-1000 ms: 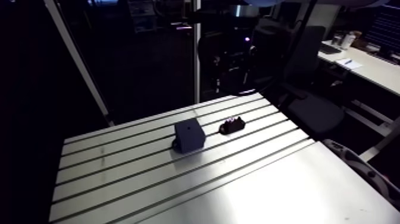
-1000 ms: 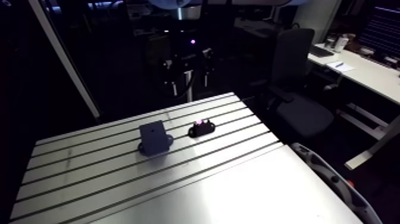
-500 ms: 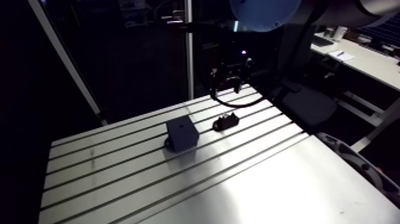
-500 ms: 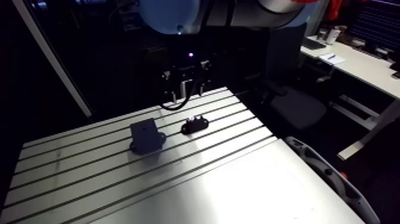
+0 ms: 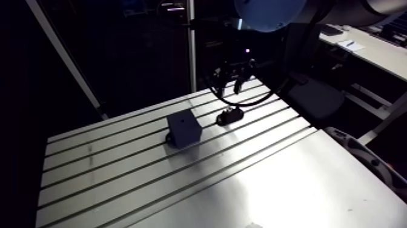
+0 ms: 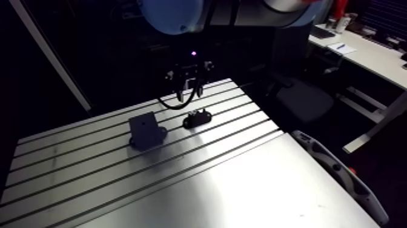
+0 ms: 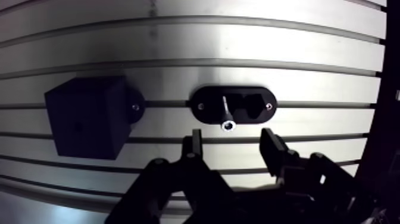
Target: Pick up the M10 bolt and insert it into the hole until fully seated.
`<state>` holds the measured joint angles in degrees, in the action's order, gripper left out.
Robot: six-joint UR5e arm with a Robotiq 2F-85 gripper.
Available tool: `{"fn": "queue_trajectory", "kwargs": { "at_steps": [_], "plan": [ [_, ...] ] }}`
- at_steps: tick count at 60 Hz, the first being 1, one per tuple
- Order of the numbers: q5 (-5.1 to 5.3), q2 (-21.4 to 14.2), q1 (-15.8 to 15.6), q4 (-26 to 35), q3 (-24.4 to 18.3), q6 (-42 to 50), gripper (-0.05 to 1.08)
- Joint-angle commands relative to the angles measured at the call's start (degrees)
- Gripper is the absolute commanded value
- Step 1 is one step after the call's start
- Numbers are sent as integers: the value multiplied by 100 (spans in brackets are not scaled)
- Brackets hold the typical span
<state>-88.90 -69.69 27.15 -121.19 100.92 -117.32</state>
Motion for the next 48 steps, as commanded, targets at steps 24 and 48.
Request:
{"fn": "queue_trajectory", "kwargs": {
  "at_steps": [24,48],
  "plan": [
    [-79,215,-16,274,-204,186,45],
    [-244,361,-34,695,-485,293,45]
  ]
}}
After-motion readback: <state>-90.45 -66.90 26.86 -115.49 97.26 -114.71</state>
